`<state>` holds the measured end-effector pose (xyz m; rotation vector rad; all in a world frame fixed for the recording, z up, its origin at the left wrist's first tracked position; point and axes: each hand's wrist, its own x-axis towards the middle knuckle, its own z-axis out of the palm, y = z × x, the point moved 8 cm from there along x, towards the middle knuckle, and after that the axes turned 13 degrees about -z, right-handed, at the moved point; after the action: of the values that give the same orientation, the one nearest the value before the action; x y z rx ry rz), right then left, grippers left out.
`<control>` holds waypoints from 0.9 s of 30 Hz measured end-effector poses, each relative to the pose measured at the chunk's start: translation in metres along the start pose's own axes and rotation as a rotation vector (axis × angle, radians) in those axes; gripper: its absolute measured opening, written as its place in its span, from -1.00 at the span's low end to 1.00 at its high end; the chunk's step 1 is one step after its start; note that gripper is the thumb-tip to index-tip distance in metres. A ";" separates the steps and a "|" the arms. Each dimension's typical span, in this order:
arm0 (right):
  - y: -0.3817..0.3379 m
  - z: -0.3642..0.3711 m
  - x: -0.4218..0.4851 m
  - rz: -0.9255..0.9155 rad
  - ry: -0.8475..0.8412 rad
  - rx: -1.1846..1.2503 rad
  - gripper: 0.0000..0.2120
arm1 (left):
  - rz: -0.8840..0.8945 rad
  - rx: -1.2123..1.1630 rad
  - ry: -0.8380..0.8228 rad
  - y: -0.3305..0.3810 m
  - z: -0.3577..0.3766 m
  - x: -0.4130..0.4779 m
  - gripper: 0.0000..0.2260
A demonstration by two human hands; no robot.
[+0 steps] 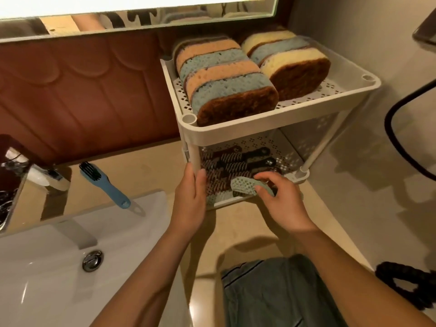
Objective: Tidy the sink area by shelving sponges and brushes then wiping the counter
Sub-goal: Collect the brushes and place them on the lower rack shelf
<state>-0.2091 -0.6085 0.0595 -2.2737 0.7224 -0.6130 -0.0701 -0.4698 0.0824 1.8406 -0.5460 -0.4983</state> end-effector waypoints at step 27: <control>0.057 0.078 0.158 0.079 -0.244 -0.300 -0.60 | -0.001 0.060 0.251 -0.033 0.011 0.015 -0.57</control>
<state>-0.0647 -0.7099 0.0026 -2.5213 0.8210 -0.1920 -0.0600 -0.4775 0.0466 1.9262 -0.3931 -0.2479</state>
